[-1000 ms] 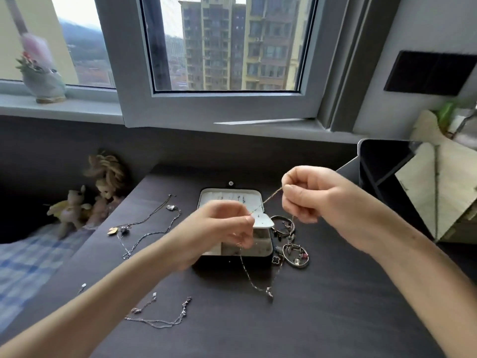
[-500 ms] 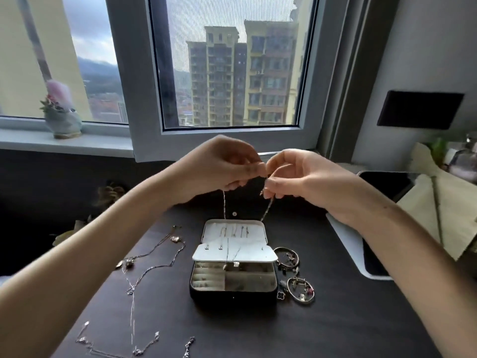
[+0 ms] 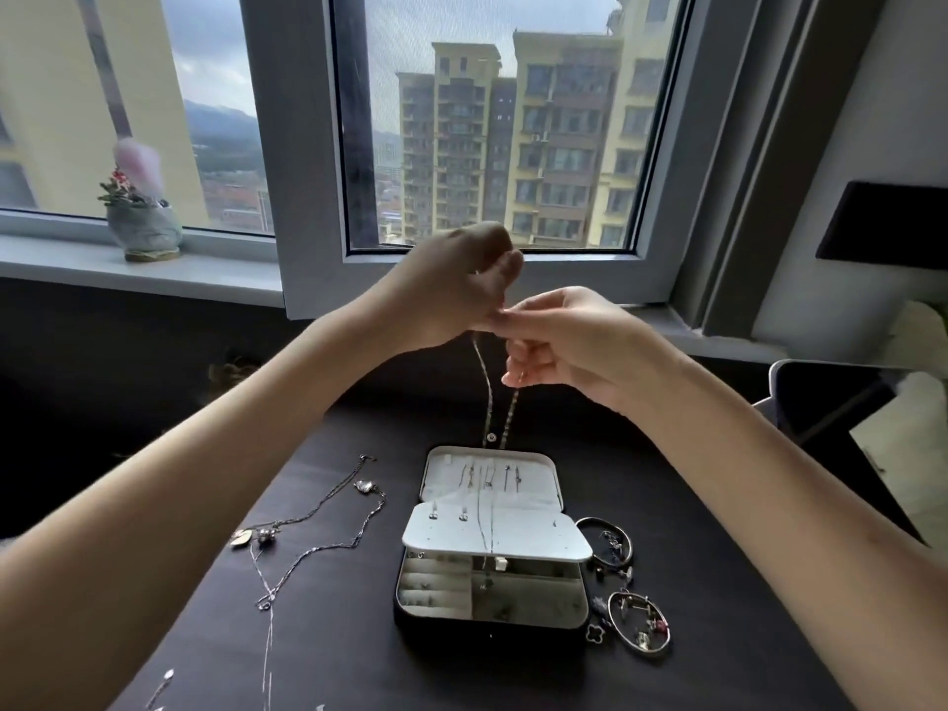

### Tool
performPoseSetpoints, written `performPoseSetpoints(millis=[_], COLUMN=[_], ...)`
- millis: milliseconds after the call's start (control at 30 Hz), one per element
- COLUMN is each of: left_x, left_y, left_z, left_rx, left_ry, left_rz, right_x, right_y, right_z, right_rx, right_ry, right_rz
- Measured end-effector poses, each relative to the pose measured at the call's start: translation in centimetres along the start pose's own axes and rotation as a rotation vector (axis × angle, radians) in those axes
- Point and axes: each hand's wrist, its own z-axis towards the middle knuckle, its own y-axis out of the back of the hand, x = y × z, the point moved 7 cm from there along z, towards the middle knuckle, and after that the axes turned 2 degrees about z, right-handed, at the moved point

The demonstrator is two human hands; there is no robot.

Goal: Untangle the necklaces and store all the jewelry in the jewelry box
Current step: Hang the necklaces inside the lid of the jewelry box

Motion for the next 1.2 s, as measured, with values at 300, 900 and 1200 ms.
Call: performPoseSetpoints(millis=[300, 900, 1200], left_x=[12.1, 17.5, 17.4], left_y=[-7.1, -17.0, -17.8], left_z=[-4.7, -9.5, -9.8], left_rx=[0.077, 0.331, 0.393], left_ry=[0.233, 0.460, 0.499], left_rz=[0.037, 0.123, 0.092], right_x=[2.9, -4.1, -3.2], right_y=[0.8, -1.2, -2.1], right_z=[4.3, 10.0, 9.7], right_rx=[-0.043, -0.108, -0.079], right_ry=[0.060, 0.025, 0.042], right_rz=[0.297, 0.274, 0.303])
